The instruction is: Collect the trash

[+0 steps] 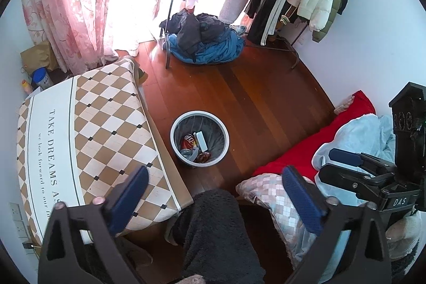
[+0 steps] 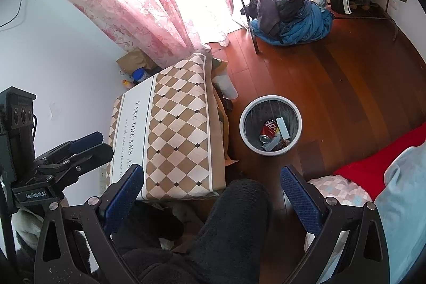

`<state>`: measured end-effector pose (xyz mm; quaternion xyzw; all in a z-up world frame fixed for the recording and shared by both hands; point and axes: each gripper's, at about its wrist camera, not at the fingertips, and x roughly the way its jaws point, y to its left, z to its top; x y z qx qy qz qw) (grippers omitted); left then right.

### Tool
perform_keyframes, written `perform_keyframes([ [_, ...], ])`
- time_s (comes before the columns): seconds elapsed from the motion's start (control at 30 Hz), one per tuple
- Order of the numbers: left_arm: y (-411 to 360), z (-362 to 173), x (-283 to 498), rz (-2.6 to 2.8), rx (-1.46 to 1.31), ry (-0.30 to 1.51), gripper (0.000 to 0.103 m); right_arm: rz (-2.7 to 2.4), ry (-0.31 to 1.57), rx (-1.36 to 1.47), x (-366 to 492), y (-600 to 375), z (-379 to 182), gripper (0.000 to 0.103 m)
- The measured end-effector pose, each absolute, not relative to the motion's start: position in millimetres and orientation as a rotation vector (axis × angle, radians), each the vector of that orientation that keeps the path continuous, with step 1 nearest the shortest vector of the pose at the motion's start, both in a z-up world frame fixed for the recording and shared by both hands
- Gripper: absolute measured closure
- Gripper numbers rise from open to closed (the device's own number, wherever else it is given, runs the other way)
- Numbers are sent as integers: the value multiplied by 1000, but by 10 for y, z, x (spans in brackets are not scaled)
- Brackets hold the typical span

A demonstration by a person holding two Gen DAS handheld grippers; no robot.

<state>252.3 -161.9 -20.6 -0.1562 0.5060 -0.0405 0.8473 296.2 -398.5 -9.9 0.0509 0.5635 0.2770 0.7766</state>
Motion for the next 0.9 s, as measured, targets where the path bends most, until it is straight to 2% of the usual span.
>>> perform_keyframes([
  [0.9, -1661, -155, 2452, -120, -325, 1064, 0, 594, 1209, 74, 2811, -4033, 73, 0],
])
